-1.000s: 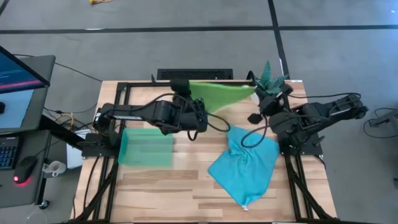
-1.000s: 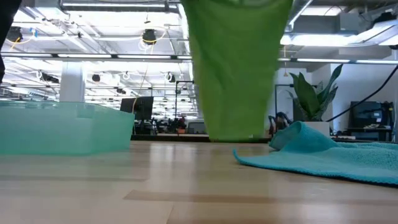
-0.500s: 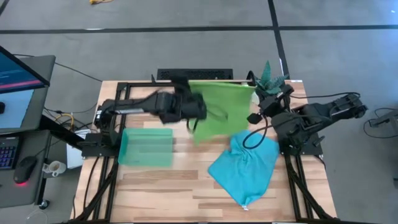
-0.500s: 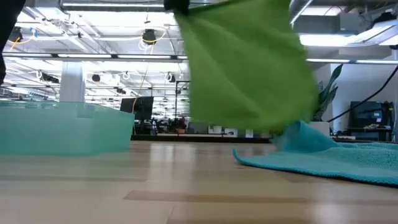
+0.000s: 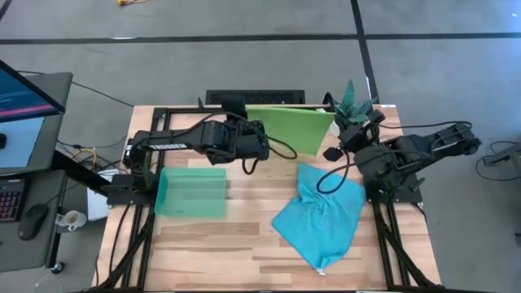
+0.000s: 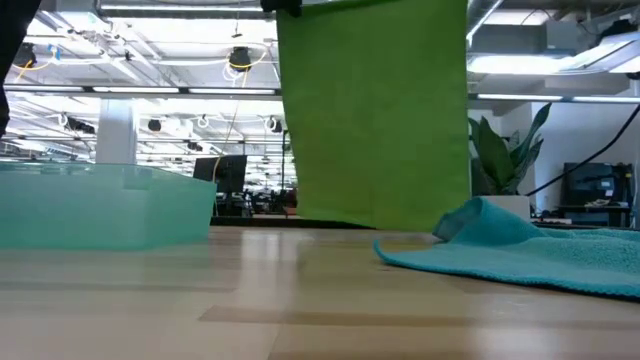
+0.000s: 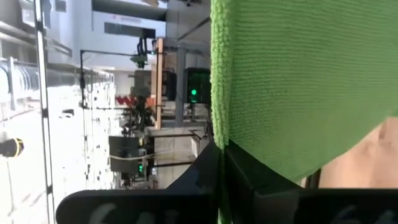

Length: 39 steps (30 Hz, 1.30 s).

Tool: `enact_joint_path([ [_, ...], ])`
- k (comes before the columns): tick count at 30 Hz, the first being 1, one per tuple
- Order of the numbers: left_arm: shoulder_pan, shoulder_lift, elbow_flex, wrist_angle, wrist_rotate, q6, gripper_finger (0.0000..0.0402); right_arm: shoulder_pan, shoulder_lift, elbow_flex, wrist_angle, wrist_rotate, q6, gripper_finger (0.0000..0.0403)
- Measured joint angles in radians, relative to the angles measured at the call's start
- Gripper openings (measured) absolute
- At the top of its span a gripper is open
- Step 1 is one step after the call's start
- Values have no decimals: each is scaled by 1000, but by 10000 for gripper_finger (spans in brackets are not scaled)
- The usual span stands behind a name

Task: Roll microfiber towels into tight, uniform cylinder then place into a basket
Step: Fold the green towel

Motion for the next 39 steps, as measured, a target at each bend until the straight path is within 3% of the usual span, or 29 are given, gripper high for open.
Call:
enact_joint_path([
  [8,79,0,0,33,14,18,0,-133,1,0,-6,-20,-9,1],
  [14,185,1,0,267,154,214,0,-281,2,0,29,-61,-113,1],
  [19,213,1,0,452,84,384,0,-342,-8,0,138,-113,-232,2],
  [23,198,1,0,399,20,388,0,-333,-30,0,184,-210,-241,5],
  [27,152,1,0,246,11,272,0,-269,-47,0,149,-292,-155,5],
  [30,92,1,0,65,48,74,0,-197,-57,0,54,-344,-21,5],
  [34,-19,1,-2,-193,245,-267,0,-86,-46,0,-167,-428,278,5],
  [39,-170,-1,-55,-189,504,-456,0,54,-5,-41,-298,-504,574,5],
])
